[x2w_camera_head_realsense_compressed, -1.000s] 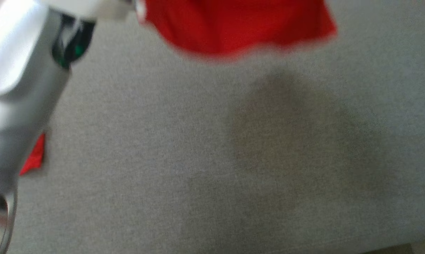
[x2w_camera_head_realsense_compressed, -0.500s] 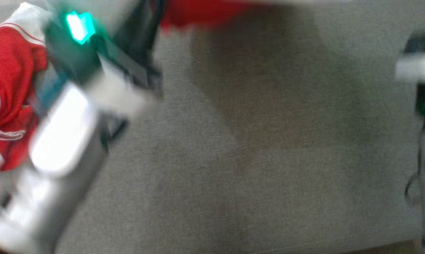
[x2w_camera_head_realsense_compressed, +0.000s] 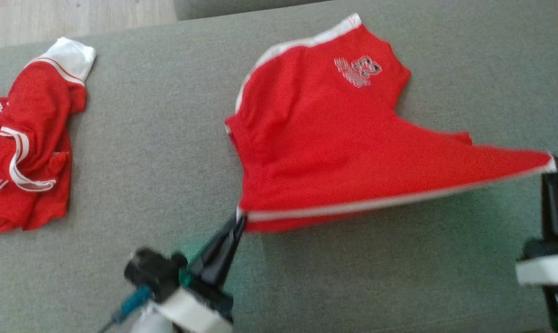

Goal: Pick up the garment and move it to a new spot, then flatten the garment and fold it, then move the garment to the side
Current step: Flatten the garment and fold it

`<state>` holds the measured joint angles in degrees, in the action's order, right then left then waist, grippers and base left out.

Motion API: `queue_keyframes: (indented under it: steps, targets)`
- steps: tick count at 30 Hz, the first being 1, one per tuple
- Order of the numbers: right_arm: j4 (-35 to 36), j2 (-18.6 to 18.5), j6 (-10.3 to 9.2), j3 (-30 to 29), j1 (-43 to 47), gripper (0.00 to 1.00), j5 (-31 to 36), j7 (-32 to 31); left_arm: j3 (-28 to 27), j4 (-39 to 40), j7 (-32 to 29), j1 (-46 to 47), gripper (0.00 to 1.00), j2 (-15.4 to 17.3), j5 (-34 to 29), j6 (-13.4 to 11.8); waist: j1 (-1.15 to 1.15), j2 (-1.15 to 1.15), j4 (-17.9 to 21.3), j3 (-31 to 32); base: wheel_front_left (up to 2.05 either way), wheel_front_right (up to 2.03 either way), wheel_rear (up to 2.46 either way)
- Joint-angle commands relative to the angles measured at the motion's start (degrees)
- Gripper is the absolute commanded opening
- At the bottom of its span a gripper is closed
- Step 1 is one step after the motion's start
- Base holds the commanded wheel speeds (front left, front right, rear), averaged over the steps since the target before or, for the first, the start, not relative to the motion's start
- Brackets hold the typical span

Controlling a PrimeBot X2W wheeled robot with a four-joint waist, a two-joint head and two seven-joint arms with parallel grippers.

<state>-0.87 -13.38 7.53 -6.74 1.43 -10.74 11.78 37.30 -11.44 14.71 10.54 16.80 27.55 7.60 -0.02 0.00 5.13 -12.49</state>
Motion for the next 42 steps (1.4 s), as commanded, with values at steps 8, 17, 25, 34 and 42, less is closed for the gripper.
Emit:
queue_keyframes:
  steps: [8, 17, 25, 34, 42]
  targets:
    - [12.8, -1.4, -0.04, -7.8, 8.0, 0.00, -1.4, -5.4, -0.3, 4.8, 0.3, -5.2, 0.00, 2.4, 0.0, -0.1, 0.02, 0.00, -1.5, 1.3, 0.00, 0.00, 0.00]
    - [6.3, -6.4, -0.04, -5.1, -2.6, 0.00, -1.7, -9.7, 2.2, 4.6, -1.1, 5.6, 0.00, -3.0, 4.4, -0.1, 0.02, 0.00, -5.9, -1.2, 0.00, 0.00, 0.00]
    - [-4.0, -13.5, -0.04, 3.1, -16.6, 0.00, -3.8, -13.8, 2.0, -1.8, -1.9, 16.6, 0.00, -6.7, 7.3, -0.1, 0.02, 0.00, -8.6, -5.1, 0.00, 0.00, 0.00]
    - [-17.8, -19.8, -0.04, 15.9, -32.1, 0.00, -7.0, -15.7, 2.5, -10.2, -1.2, 25.2, 0.00, -10.1, 8.1, -0.1, 0.02, 0.00, -11.9, -8.6, 0.00, 0.00, 0.00]
    - [-30.1, -19.8, -0.04, 23.7, -42.4, 0.00, -8.6, -13.3, 2.7, -16.2, -0.7, 29.2, 0.00, -12.1, 8.0, -0.6, 0.02, 0.00, -13.9, -10.5, 0.00, 0.00, 0.00]
